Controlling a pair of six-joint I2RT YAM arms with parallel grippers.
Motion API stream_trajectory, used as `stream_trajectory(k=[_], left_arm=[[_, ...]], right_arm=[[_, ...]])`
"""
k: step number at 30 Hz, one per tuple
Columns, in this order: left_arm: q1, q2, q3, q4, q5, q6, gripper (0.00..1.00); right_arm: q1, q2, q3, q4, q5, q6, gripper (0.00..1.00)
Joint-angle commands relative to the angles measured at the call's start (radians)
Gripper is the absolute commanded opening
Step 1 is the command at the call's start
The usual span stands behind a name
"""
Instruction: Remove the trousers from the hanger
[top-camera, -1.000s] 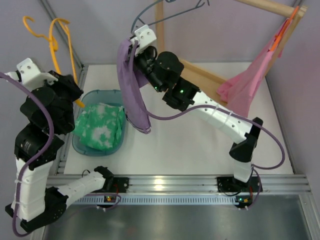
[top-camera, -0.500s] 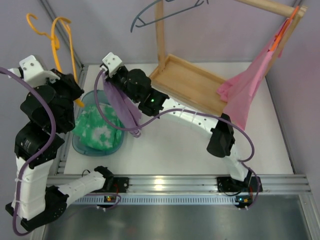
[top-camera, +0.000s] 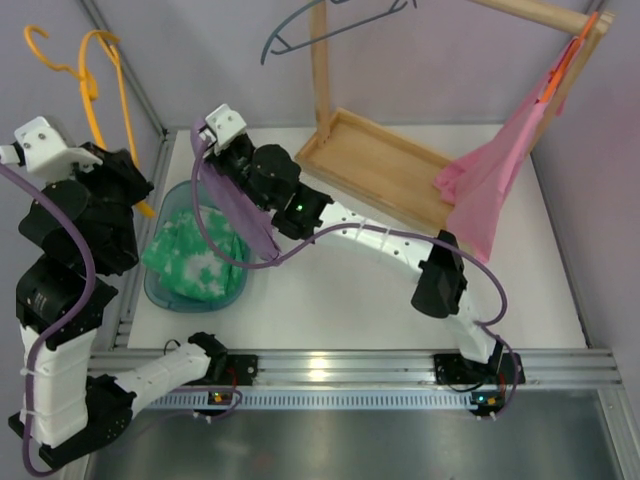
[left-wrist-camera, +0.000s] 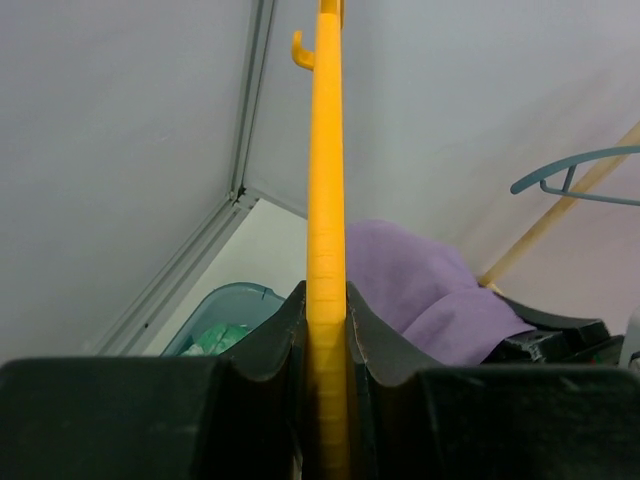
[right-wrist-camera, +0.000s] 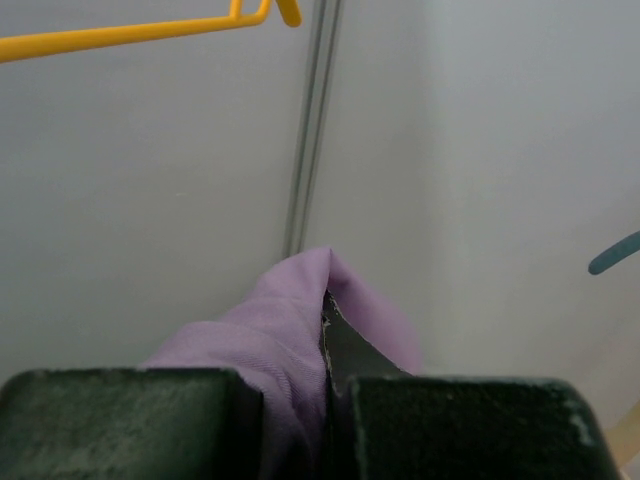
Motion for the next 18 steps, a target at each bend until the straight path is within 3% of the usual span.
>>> stream_trajectory(k=[1, 8, 13, 18], left_arm=[[0.002, 0.022, 0.042, 0.063, -0.032, 0.053, 0.00], [0.004, 0.027, 0.046, 0.073, -0.038, 0.050, 0.00], [0.002, 0.027, 0.064, 0.073, -0.001, 0.063, 0.00], [0.002, 0.001, -0.014, 0.089, 0.031, 0.035, 0.00]], right_arm=[[0.061, 0.008, -0.030, 0.141, 0.015, 0.058, 0.00], [0.071, 0.050, -0.104, 0.167, 0.028, 0.182, 0.00], [0.073, 0.051, -0.172, 0.141, 0.021, 0.187, 0.00], [0.087, 0.051, -0.204, 0.022, -0.005, 0.139, 0.00]])
